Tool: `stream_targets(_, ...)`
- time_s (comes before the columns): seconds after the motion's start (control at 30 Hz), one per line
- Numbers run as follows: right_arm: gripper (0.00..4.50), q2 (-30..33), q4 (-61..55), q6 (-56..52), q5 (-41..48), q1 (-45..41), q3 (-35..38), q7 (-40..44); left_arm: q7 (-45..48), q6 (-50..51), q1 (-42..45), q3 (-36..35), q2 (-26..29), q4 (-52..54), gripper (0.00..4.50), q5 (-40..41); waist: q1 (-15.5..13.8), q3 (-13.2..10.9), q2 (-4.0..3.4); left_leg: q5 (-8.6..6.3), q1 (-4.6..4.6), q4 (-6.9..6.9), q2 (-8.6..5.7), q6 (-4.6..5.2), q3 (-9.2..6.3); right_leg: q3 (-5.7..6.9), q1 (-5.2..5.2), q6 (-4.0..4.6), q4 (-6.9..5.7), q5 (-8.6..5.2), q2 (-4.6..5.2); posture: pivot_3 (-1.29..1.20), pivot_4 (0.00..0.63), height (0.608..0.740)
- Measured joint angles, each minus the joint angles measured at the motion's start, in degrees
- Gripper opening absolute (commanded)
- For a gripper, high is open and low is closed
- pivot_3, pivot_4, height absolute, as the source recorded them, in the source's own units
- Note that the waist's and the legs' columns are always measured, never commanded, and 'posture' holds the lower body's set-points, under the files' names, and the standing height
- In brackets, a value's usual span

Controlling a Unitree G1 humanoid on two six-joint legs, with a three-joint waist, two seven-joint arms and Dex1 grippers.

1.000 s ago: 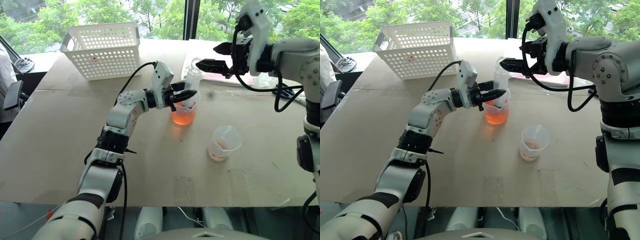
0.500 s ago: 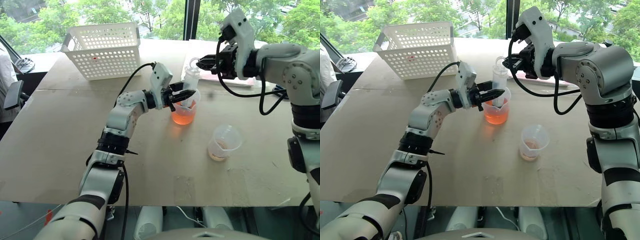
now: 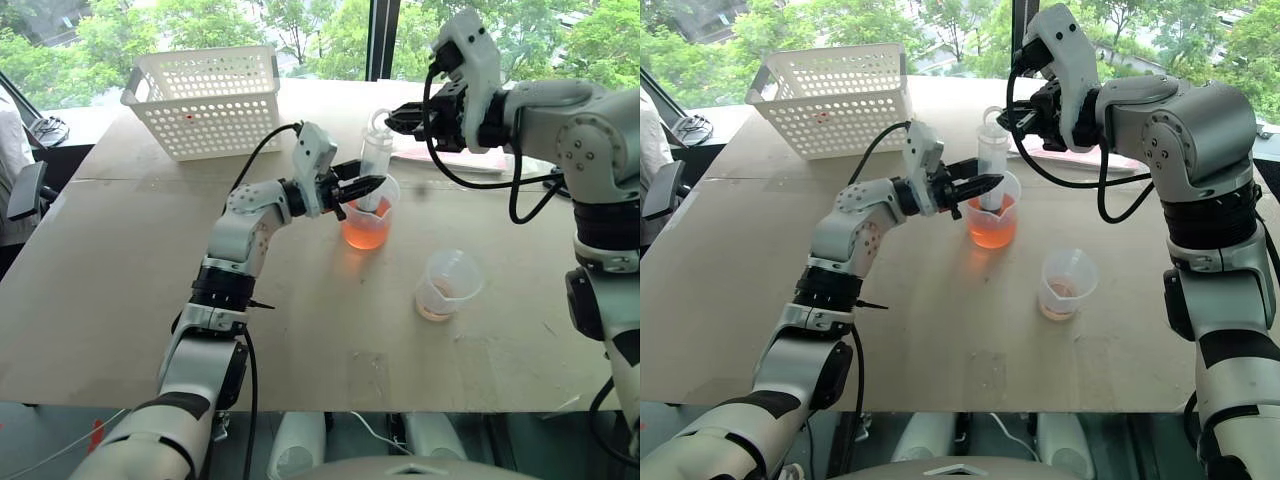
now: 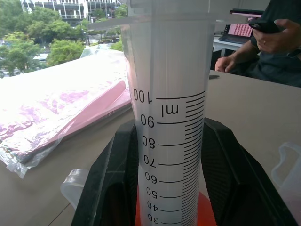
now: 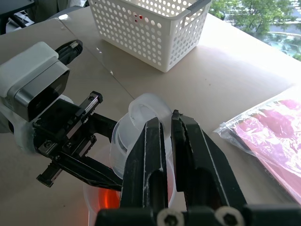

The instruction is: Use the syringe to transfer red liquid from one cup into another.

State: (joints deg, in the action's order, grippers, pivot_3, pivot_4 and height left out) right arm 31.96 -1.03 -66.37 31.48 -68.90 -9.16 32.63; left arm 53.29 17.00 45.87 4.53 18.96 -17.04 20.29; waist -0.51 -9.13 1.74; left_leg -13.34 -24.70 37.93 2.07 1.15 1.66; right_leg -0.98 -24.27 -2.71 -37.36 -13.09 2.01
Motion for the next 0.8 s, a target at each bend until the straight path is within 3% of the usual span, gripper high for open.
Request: stream_targets(0.8,0.09,0.0,2.4,1.6,-0.1,-2.0,0.0,0.7,0.1,0.1,0.3,-0.8,-0.1,0.1,1.27,-0.1,0.1,0.0,0.0,0.0,0.0,0.01,0.0,0.0,0.0,0.0,0.0,0.0,-0.01,0.0,0.0,0.0,0.15,0.74)
